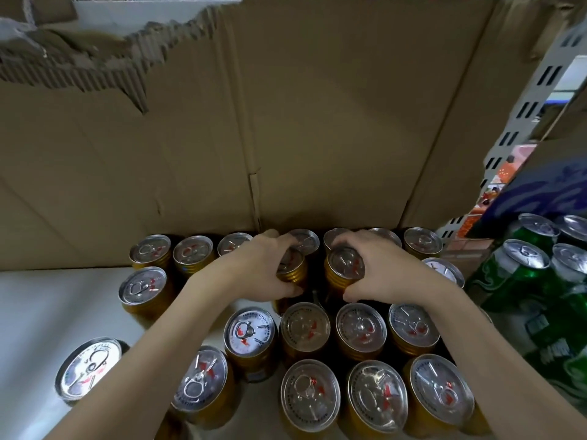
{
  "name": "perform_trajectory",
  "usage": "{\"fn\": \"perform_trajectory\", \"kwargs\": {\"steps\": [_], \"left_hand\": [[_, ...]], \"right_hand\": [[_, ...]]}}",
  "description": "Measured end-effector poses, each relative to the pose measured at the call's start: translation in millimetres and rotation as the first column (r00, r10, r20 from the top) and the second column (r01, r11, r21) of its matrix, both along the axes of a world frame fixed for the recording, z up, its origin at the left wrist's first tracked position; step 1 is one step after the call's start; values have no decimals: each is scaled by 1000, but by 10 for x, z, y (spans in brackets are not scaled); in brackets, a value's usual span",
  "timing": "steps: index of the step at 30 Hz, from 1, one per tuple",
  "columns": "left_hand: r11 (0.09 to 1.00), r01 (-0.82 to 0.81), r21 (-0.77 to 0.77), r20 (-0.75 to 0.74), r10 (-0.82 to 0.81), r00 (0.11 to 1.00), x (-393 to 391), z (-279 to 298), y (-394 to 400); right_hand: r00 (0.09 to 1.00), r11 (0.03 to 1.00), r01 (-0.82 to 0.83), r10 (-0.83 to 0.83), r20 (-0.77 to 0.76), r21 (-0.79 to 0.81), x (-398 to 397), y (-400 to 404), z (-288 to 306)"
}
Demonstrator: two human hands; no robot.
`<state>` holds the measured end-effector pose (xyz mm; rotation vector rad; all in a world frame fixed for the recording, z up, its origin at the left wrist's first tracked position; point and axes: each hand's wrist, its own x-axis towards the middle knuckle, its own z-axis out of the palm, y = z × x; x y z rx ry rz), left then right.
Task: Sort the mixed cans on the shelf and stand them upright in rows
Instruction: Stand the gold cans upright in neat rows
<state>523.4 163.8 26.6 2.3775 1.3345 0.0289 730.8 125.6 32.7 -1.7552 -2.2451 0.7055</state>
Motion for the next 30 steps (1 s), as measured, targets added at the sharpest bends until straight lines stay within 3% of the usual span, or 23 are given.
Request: {"fn": "perform_trajectory", "kwargs": {"steps": [9, 13, 19, 23, 30], "left_hand": [[996, -47, -77, 88, 54, 995, 39, -111, -51], [984, -132, -119, 162, 150, 975, -45, -155, -91], [920, -331, -209, 113, 359, 927, -95, -215, -137], [895, -297, -334, 187, 371, 910, -137, -187, -130], [930, -199, -308, 253, 282, 925, -43, -172, -134]], "right_hand": [[983, 999, 49, -48, 176, -5, -144, 1, -47], [982, 999, 49, -52, 183, 24, -184, -58, -62], [969, 979, 163, -182, 167, 121, -243, -181, -103], [963, 972, 177, -203, 175, 155, -272, -220, -123], [961, 963, 221, -242, 134, 153, -225, -223, -128]]}}
